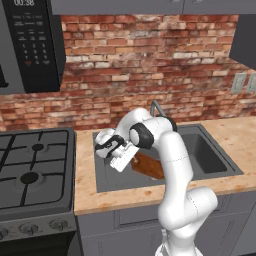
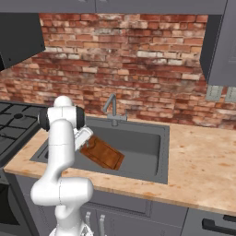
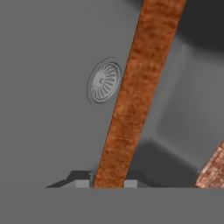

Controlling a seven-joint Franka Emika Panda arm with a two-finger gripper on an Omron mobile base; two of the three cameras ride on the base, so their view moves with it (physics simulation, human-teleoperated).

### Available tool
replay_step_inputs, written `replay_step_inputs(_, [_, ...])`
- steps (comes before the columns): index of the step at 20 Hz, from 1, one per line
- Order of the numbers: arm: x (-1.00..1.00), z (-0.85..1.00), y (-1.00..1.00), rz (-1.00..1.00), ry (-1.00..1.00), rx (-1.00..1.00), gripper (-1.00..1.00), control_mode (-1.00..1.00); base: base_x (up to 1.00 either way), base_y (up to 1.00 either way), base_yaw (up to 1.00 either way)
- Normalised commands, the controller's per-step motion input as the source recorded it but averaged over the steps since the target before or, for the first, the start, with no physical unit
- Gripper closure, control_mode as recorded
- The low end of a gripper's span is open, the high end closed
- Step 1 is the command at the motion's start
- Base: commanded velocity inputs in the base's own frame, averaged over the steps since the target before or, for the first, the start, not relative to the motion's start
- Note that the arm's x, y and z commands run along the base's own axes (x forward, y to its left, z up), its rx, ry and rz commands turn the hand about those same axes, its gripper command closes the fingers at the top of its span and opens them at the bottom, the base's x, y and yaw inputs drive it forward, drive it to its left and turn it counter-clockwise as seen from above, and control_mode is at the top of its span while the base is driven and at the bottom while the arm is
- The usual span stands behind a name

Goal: Move the cutting board and knife to the sink. Then move spray from the cabinet to the counter.

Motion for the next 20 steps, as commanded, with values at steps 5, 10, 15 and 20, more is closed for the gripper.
replay_step_inputs(5, [0.16,-0.24,0.0,0.0,0.0,0.0,-1.0,-1.0,0.0,0.0,0.0])
replay_step_inputs(10, [0.13,-0.19,-0.01,0.0,0.0,0.01,-1.0,-1.0,0.0,0.0,0.0])
replay_step_inputs(15, [0.1,-0.18,0.0,0.0,0.0,0.03,-1.0,-1.0,0.0,0.0,0.0])
replay_step_inputs(20, [0.06,-0.14,0.0,0.02,0.0,0.05,-1.0,-1.0,0.0,0.0,0.0])
